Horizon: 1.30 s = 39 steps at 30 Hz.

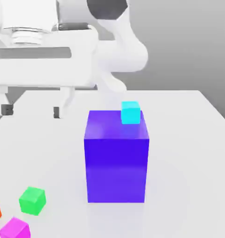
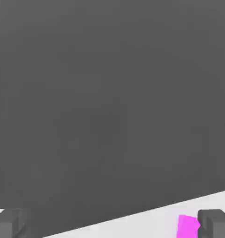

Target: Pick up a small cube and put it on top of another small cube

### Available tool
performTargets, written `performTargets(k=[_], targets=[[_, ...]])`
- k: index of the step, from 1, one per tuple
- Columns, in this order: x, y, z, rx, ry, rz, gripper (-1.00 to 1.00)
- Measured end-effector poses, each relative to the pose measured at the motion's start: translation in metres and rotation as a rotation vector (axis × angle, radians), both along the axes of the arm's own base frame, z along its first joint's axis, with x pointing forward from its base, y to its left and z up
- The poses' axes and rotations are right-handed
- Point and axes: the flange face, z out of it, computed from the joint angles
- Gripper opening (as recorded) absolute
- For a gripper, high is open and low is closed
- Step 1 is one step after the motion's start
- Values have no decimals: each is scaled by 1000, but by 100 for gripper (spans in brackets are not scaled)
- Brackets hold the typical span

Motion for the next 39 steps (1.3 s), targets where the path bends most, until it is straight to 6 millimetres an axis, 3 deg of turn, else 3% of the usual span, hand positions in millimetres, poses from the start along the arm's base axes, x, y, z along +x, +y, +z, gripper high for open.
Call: performTargets(k=[6, 11, 16, 17, 23, 25, 28, 32, 36, 37, 39], targets=[[3, -44, -106, 28, 141, -78, 0], [-14, -77, -196, 48, 260, -144, 0], [-22, -88, -275, 54, 299, -165, 0], [-22, -88, -285, 54, 299, -166, -100], [-22, -88, -290, 55, 300, -166, -100], [-22, -88, -276, 54, 300, -166, -100], [-23, -88, -236, 54, 300, -164, -100], [-59, -87, -202, 26, 306, -94, -100], [-103, -81, -181, 18, 307, -6, -100], [-114, -79, -177, 20, 306, 17, -100], [-122, -77, -188, 22, 303, 37, -100]])
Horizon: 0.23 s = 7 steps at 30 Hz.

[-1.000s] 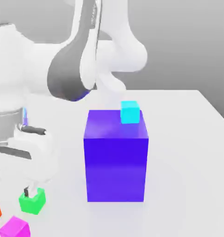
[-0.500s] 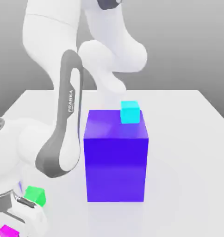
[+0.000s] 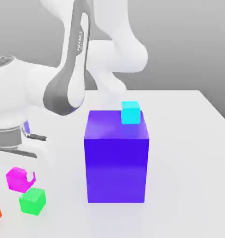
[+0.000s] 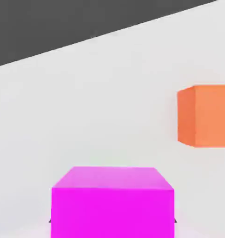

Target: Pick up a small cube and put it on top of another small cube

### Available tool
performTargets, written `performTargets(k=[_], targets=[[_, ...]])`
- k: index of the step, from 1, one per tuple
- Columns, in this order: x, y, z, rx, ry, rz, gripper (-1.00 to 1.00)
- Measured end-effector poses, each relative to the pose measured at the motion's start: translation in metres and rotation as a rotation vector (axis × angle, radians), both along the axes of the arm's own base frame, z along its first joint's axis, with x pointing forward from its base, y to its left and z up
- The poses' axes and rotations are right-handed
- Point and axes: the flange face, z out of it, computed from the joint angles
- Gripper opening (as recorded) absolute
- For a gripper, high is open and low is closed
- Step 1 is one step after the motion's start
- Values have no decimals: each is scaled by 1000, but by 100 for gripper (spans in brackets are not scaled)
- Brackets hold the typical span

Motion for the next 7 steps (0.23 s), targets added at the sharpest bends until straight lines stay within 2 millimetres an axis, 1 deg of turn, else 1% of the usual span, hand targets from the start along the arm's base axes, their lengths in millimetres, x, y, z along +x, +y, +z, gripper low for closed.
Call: performTargets(k=[3, 4, 7], targets=[[-2, 1, -33, 2, 0, 7, -100], [-3, 1, -44, 2, 0, 6, 100], [-3, 1, -44, 2, 0, 6, 100]])
